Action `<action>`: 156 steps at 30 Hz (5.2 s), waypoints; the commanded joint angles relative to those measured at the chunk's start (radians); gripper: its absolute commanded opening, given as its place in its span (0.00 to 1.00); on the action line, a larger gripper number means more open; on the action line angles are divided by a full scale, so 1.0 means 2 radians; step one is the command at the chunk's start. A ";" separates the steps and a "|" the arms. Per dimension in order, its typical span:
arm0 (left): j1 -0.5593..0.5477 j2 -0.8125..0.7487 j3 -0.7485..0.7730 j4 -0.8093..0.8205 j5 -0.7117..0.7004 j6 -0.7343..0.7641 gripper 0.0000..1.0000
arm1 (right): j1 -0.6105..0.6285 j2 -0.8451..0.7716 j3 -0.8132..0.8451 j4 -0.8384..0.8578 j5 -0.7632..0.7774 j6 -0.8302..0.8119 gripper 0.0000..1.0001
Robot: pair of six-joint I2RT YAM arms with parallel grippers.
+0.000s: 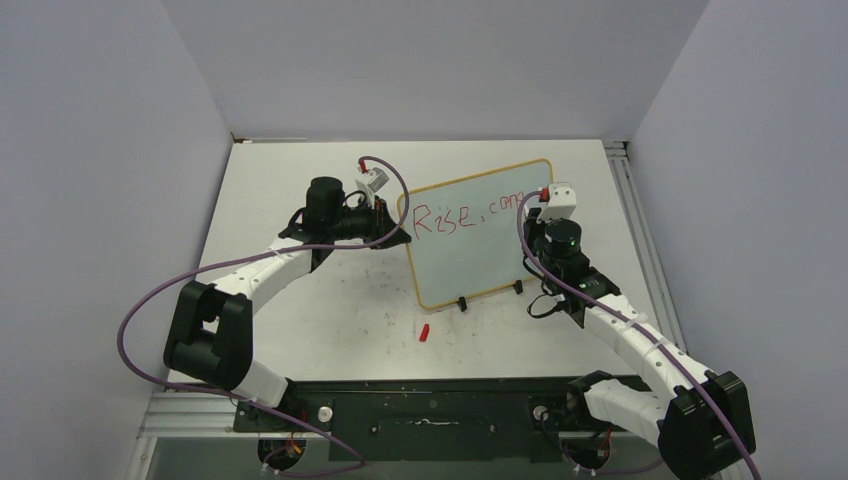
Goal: Write a sentence on the whiteboard
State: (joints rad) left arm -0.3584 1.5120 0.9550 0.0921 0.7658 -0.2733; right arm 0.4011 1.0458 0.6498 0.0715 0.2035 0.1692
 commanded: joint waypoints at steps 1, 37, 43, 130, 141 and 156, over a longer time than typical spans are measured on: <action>-0.001 -0.021 0.020 0.003 -0.001 0.015 0.00 | 0.000 -0.018 0.004 0.007 0.007 0.005 0.05; -0.003 -0.020 0.023 -0.002 -0.005 0.020 0.00 | -0.033 -0.006 0.012 0.054 -0.038 -0.008 0.05; -0.004 -0.020 0.023 -0.004 -0.005 0.021 0.00 | -0.036 0.005 0.020 0.059 -0.042 -0.012 0.05; -0.006 -0.030 0.023 -0.003 -0.004 0.022 0.00 | -0.057 -0.045 -0.014 0.026 -0.018 0.008 0.05; -0.006 -0.030 0.023 -0.004 -0.004 0.022 0.00 | -0.076 -0.030 -0.014 0.052 -0.079 -0.001 0.05; -0.006 -0.030 0.023 -0.004 -0.004 0.023 0.00 | -0.086 -0.010 -0.013 0.057 -0.074 0.000 0.05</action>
State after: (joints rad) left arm -0.3676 1.4982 0.9604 0.0635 0.7555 -0.2531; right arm 0.2405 1.0172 0.5961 0.1215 0.0601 0.1757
